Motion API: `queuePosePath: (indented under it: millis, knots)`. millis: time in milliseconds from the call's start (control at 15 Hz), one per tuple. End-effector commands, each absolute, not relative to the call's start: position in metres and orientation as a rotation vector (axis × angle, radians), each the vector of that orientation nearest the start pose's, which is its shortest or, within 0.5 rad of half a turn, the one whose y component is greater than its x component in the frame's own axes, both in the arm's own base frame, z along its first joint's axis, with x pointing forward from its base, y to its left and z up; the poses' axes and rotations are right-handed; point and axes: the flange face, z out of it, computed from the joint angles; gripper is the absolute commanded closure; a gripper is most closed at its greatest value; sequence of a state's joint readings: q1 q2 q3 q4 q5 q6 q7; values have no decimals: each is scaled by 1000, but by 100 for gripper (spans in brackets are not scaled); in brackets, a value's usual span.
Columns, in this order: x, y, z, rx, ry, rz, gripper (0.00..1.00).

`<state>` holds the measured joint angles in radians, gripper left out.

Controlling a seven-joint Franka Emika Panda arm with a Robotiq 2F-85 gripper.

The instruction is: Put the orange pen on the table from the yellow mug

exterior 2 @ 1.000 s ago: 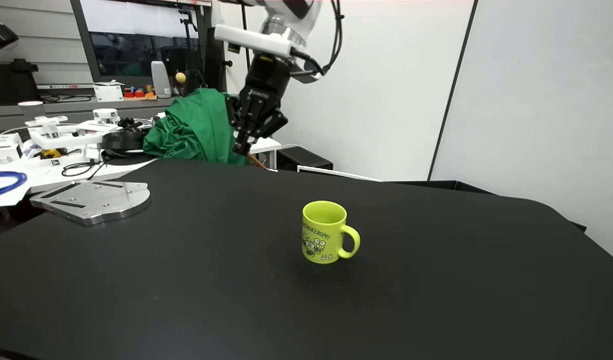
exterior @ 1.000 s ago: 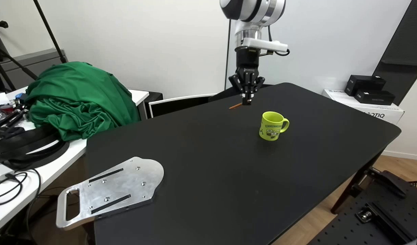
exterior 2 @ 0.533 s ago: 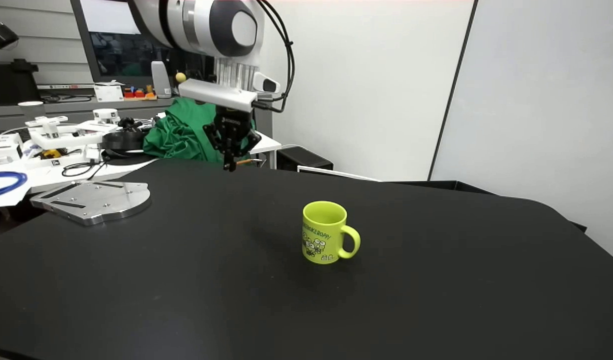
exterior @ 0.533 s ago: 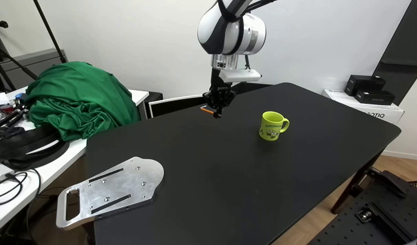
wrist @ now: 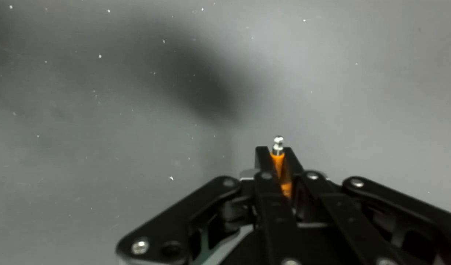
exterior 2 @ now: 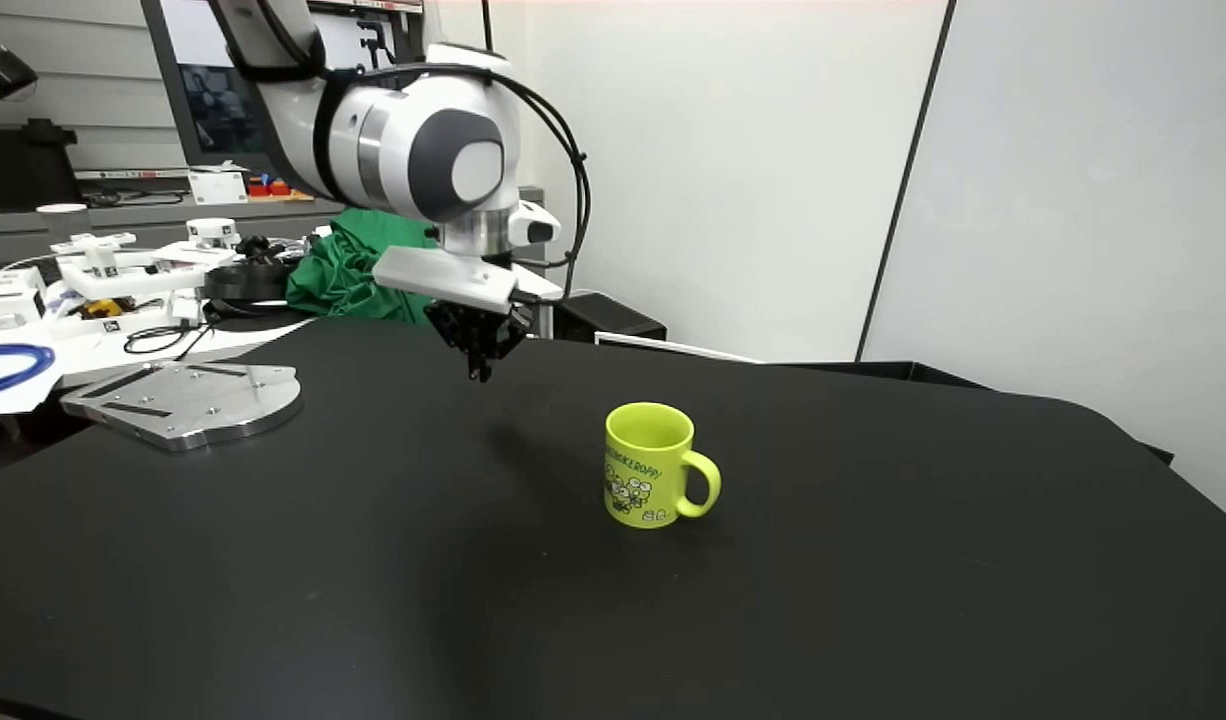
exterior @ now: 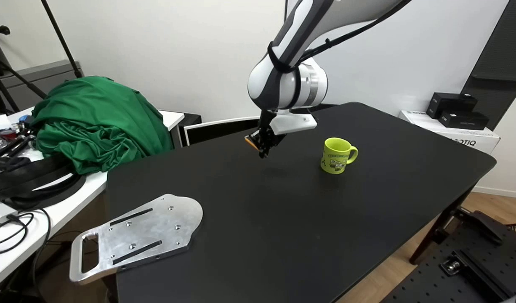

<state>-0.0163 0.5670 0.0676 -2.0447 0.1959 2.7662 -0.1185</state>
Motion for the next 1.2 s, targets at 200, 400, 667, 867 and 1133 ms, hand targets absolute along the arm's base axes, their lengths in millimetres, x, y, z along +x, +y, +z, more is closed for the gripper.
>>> queuePosePath:
  millis: [200, 400, 667, 867, 1133]
  knots:
    - [605, 13, 135, -3027, 49, -239, 65]
    - [609, 12, 147, -3028, 50, -272, 45]
    - [621, 10, 190, -2995, 70, -338, 18]
    - [626, 8, 228, -2969, 75, -412, 1]
    - [631, 9, 241, -2956, 46, -447, 0]
